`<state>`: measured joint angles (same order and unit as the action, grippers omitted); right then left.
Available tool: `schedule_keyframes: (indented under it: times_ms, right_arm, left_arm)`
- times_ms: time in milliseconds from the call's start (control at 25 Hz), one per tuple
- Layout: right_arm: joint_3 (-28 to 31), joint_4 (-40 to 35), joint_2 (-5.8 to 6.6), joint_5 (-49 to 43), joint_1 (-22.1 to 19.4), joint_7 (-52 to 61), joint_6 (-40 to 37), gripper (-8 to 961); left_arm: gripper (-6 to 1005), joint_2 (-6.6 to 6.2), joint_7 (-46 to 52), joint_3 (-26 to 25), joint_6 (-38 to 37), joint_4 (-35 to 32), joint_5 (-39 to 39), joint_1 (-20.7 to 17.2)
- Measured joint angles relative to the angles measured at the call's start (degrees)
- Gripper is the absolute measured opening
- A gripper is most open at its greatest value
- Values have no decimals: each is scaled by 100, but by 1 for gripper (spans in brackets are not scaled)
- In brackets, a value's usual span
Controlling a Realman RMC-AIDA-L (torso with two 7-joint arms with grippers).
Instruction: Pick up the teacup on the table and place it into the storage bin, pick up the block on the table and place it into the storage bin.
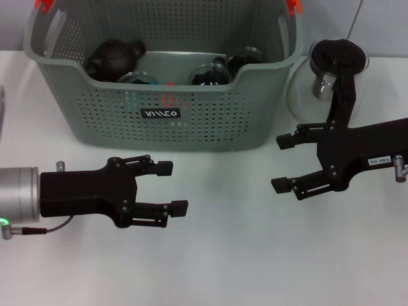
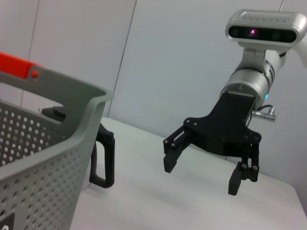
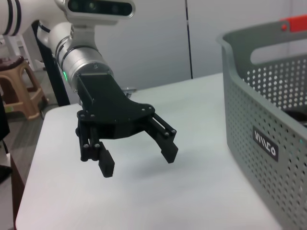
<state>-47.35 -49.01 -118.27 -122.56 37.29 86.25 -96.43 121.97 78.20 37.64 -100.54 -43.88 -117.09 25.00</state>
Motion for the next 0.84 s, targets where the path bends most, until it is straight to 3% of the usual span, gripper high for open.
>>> schedule_keyframes:
  times_ms: [840]
  right_arm:
    - [-11,-3,23,-322,-29,1,-49,927]
  left_arm:
    - [876,10,-23,147,80,109,-16,22]
